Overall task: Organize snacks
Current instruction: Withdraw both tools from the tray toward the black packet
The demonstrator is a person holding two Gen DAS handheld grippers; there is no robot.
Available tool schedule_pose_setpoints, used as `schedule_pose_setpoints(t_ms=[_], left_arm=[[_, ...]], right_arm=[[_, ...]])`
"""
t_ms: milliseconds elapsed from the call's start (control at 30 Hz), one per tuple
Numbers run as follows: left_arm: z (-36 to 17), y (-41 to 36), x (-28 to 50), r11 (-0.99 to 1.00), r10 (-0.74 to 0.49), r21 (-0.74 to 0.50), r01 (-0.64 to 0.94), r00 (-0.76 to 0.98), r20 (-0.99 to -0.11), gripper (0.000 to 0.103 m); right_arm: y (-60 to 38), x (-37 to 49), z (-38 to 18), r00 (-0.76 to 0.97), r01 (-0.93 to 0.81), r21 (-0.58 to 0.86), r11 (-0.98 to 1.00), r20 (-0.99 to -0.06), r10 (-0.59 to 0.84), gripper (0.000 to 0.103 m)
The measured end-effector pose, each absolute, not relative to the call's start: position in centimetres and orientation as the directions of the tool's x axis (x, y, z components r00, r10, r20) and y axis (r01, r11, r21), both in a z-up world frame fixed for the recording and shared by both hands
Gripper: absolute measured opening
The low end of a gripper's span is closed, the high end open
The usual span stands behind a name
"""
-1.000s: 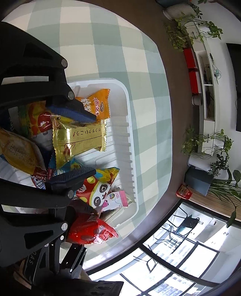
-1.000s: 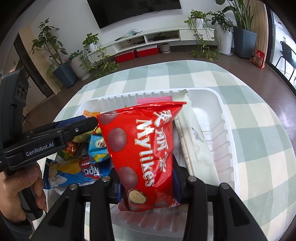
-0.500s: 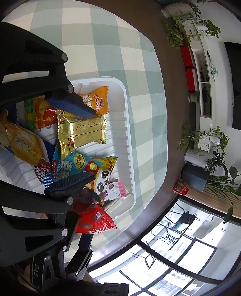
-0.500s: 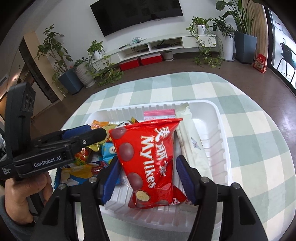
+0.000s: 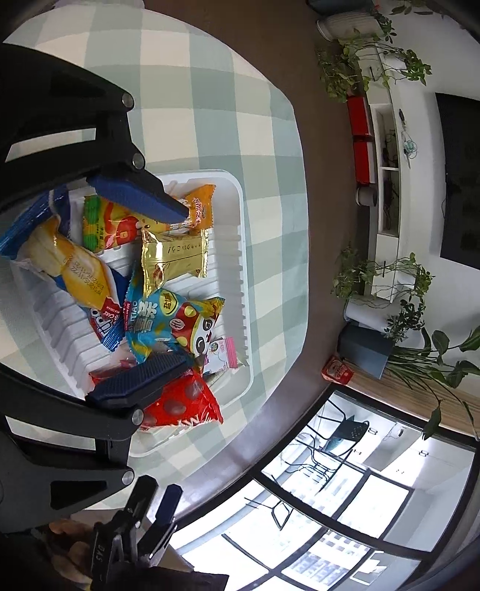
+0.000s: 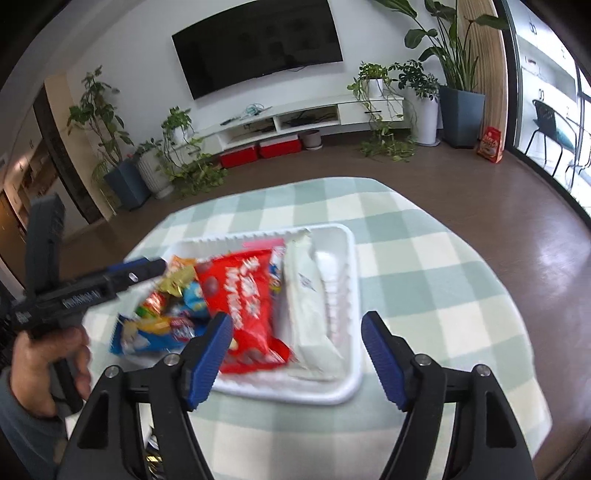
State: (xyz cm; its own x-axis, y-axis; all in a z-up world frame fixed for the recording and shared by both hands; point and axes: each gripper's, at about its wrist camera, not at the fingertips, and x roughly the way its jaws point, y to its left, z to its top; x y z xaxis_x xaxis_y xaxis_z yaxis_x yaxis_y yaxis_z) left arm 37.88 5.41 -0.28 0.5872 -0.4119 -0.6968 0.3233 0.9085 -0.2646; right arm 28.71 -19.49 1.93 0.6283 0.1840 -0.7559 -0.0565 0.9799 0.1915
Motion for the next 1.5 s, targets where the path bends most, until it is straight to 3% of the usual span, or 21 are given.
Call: schedule_pose_setpoints(t_ms=[233, 600, 1500], left_arm=[[1.3, 6.1, 32.7, 0.895, -0.445, -0.293, 0.338, 0.613, -0.653, 0.08], [0.7, 6.6, 26.2, 0.877, -0.48, -0.346, 0.334, 0.604, -0.636, 0.08], [-2.8, 8.1, 18.6, 0.879, -0.467, -0.413, 0.238, 0.603, -0.647, 0.08]], right_arm=[[-20.0, 26.8, -0.2, 0.565, -0.055, 0.116, 0.992, -0.815, 0.127, 0.075], [-20.6, 27.3, -4.2, 0.483, -0.026, 0.011, 1.0, -0.875, 0.022, 0.075], [-22.4, 27.4, -3.7, 0.505, 0.023, -0.002, 1.0, -0.863, -0.013, 0.074]])
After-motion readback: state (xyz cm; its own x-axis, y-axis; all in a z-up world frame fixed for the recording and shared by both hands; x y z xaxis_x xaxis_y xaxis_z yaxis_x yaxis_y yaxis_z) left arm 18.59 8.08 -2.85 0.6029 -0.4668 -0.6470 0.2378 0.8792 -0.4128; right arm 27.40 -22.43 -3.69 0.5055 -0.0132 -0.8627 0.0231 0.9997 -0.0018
